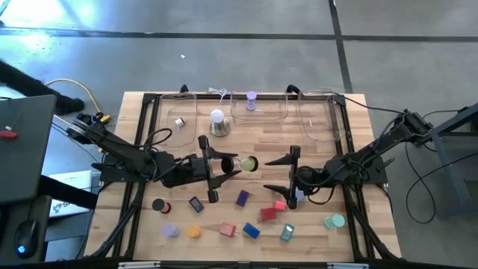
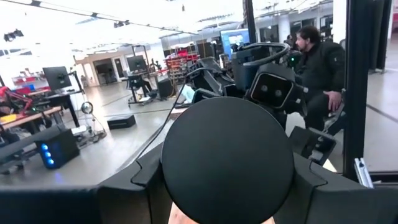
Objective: Pick & Place Office items
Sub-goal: Put the green hourglass into the middle transparent bin
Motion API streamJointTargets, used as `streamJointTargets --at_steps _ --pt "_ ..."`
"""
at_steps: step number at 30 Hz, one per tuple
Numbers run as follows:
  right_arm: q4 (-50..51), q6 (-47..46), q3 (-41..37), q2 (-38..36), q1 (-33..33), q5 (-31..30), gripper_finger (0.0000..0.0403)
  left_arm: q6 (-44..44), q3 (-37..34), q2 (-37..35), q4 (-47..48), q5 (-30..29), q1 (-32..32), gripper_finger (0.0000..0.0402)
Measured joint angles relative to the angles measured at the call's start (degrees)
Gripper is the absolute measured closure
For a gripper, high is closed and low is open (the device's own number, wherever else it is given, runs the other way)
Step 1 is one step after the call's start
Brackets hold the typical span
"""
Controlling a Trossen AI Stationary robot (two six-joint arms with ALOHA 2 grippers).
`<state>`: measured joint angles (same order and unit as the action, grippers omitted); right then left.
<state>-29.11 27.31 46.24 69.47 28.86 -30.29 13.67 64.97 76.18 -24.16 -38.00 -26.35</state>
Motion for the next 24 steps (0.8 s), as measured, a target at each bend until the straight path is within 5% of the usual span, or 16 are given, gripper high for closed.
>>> streamJointTargets --at_steps 7,15,20,24 --pt "-1.6 7.1 0.0 0.0 0.4 -1.0 0.0084 -1.9 0.0 0.0 -0.1 -0.2 0.0 0.0212" --pt "-7.7 14.9 0.0 1.4 0.7 -13.7 0.0008 -4.7 0.0 0.0 -0.1 -0.8 0.0 0.0212" --pt "-4.4 18.3 0.0 1.4 0.3 -14.6 0.0016 -6.3 0.0 0.0 -1.5 -1.0 0.0 0.0212" --pt "-1.1 15.1 0.0 1.4 -0.1 -8.9 0.0022 -6.9 0.0 0.0 -2.1 -1.0 0.0 0.0212"
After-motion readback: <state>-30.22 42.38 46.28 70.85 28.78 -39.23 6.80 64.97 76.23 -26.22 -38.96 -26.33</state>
